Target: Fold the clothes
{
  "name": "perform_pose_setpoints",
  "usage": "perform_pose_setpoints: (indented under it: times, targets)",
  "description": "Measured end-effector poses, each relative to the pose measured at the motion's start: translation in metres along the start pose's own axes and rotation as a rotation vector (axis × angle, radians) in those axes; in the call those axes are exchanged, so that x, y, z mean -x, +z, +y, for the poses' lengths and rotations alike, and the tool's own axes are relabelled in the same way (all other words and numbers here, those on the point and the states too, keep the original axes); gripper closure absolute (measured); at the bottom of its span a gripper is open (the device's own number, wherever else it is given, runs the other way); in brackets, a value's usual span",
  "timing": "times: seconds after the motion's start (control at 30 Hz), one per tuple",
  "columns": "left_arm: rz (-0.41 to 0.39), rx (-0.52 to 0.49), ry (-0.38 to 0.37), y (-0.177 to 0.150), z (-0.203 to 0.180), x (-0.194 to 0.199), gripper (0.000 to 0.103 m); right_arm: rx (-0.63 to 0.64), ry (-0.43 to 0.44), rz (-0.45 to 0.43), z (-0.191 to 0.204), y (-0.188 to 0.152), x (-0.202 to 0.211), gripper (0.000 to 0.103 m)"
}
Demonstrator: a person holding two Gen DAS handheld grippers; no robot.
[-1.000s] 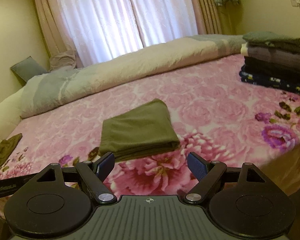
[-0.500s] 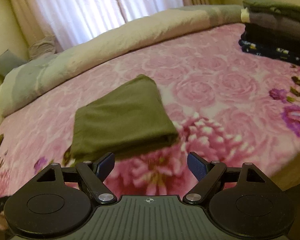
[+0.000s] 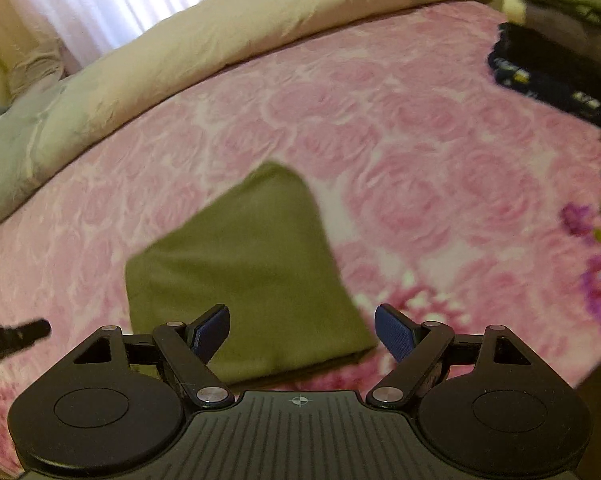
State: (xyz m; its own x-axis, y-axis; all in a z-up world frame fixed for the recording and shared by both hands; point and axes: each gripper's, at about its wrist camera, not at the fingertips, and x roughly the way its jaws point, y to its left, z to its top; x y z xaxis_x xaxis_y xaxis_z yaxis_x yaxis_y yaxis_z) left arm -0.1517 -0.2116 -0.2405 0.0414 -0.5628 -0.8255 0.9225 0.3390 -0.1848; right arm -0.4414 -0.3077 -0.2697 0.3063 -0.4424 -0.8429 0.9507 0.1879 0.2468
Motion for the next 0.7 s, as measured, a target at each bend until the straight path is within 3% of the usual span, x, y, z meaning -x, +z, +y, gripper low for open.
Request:
perform_pose_setpoints:
  times: [0.17,0.37,0.7]
  targets:
    - [0.001,-0.061,-0.061,0.057,-0.053,0.045,0.058,-0.093,0.009,-0.016,-0.014,0.052,0.056,0.02]
    - [0.006,-0.135,-0.1,0.092,-0.096,0.064,0.057,-0.177,0.03,-0.046,-0.029,0.098,0.104,0.02]
    - [0.093,-0.269,-0.168,0.115,-0.11,0.058,0.057,-0.386,-0.026,-0.003,-0.063,0.071,0.13,0.02]
